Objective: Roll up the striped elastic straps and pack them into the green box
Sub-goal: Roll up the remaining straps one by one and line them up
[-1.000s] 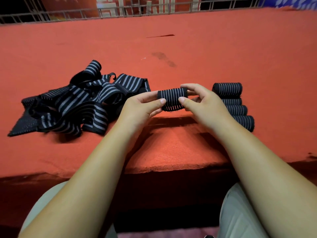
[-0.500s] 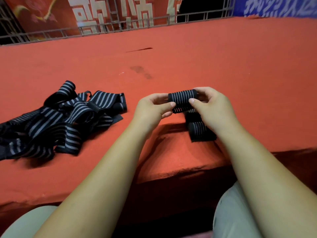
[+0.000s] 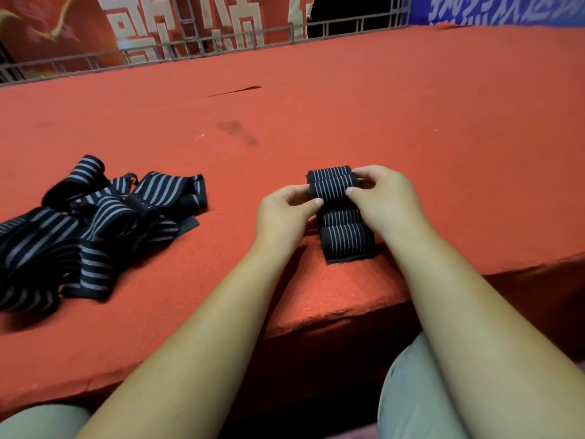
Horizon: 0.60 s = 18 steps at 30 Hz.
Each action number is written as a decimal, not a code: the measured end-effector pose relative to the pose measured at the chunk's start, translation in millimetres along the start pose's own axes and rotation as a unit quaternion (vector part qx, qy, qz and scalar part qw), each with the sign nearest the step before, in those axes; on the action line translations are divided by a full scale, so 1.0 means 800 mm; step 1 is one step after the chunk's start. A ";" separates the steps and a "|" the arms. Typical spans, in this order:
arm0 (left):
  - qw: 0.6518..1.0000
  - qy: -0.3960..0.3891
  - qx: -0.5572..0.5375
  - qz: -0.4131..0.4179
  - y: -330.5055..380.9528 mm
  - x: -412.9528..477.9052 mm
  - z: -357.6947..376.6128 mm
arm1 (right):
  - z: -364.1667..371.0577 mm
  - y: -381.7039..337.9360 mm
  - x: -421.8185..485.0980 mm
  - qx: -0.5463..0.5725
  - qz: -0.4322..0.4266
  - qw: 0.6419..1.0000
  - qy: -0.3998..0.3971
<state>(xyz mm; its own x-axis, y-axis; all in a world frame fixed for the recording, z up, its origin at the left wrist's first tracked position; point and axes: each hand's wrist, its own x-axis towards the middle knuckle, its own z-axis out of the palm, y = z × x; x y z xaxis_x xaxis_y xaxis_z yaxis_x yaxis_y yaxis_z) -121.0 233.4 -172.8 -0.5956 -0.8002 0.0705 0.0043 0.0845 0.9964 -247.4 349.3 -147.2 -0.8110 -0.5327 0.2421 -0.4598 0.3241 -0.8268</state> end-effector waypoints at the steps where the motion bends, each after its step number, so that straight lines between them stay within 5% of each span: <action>1: 1.000 0.001 0.003 -0.002 -0.003 0.000 0.001 | 0.001 0.001 0.000 -0.006 0.007 1.000 -0.001; 10: 0.999 -0.010 0.015 -0.037 0.008 -0.005 -0.007 | 0.011 -0.004 -0.005 -0.031 0.051 0.998 0.023; 18: 0.999 0.002 0.033 -0.038 0.029 -0.028 -0.063 | 0.025 -0.044 -0.032 -0.043 -0.028 0.994 0.101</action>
<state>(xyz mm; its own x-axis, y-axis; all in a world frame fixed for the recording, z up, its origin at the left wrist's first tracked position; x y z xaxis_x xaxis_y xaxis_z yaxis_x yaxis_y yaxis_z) -67.2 223.0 -148.9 -0.5889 -0.8082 -0.0054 -0.0939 0.0617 0.9937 -203.6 336.0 -134.1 -0.8351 -0.3871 0.3909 -0.5287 0.3685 -0.7647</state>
